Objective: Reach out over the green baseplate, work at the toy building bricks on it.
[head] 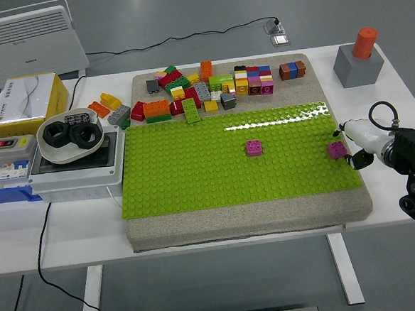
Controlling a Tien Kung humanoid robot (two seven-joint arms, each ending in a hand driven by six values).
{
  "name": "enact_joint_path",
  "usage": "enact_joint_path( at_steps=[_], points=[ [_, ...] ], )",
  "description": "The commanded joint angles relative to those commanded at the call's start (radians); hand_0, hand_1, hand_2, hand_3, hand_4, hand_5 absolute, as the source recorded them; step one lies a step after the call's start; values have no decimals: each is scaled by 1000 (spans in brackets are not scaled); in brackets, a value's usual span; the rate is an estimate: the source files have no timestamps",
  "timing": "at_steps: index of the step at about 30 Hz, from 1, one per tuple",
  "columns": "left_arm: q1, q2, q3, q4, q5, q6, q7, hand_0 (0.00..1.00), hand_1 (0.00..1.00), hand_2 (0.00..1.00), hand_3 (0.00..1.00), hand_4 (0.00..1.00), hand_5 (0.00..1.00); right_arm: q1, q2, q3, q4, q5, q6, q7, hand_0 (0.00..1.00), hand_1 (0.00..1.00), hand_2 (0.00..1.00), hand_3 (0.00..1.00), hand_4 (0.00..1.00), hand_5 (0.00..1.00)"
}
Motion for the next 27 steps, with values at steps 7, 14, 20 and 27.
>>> enact_joint_path(
  at_steps=[7,14,20,27],
  points=[
    [-1,0,2,0,-1,1,-1,757,687,608,472,579,347,11,14,-9,-32,4,-23,10,910,944,952,805,618,2],
    [-1,0,2,0,-2,1,-2,756,686,607,471,580,345,13,18,-12,-54,8,-35,17,906,935,938,670,626,12],
    [-1,0,2,0,-1,1,-2,756,687,607,470,582,344,14,21,-15,-63,10,-41,20,899,925,933,656,631,20],
    [-1,0,1,0,0,1,-2,756,686,607,470,582,344,15,22,-16,-69,14,-47,24,898,928,931,654,633,25]
  ],
)
